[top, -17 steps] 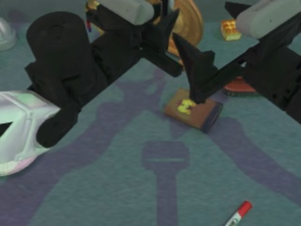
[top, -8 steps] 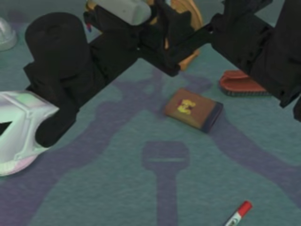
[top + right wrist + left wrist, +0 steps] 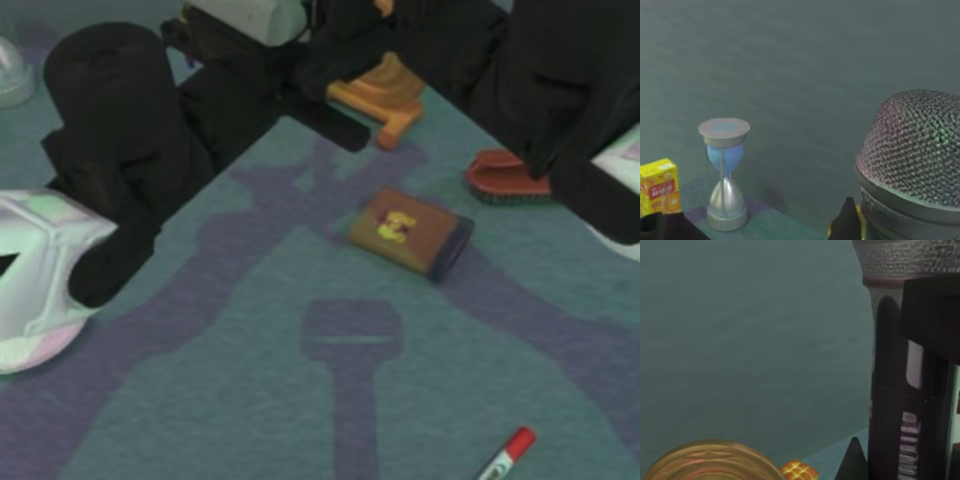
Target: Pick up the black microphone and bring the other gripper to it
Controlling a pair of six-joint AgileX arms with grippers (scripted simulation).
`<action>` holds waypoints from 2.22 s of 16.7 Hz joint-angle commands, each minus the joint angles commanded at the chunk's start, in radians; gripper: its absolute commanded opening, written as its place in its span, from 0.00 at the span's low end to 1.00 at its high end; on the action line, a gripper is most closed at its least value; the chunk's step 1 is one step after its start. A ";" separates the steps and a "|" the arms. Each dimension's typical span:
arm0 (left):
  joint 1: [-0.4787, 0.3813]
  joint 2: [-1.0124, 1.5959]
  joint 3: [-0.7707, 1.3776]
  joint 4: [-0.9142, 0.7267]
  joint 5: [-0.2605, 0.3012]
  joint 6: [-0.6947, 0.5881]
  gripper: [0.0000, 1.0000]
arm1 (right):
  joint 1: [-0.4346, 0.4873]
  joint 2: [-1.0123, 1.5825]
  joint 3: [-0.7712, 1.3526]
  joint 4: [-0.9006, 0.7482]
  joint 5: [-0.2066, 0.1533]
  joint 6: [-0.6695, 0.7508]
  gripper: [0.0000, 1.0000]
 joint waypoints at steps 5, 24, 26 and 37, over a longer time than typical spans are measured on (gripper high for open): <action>0.000 0.000 0.000 0.000 0.000 0.000 0.00 | 0.000 0.000 0.000 0.000 0.000 0.000 0.70; 0.000 0.000 0.000 0.000 0.000 0.000 0.08 | 0.000 0.000 0.000 0.000 0.000 0.000 0.00; 0.000 0.000 0.000 0.000 0.000 0.000 0.23 | 0.000 0.000 0.000 0.000 0.000 0.000 0.00; 0.000 0.000 0.000 0.000 0.000 0.000 1.00 | 0.000 0.000 0.000 0.000 0.000 0.000 0.00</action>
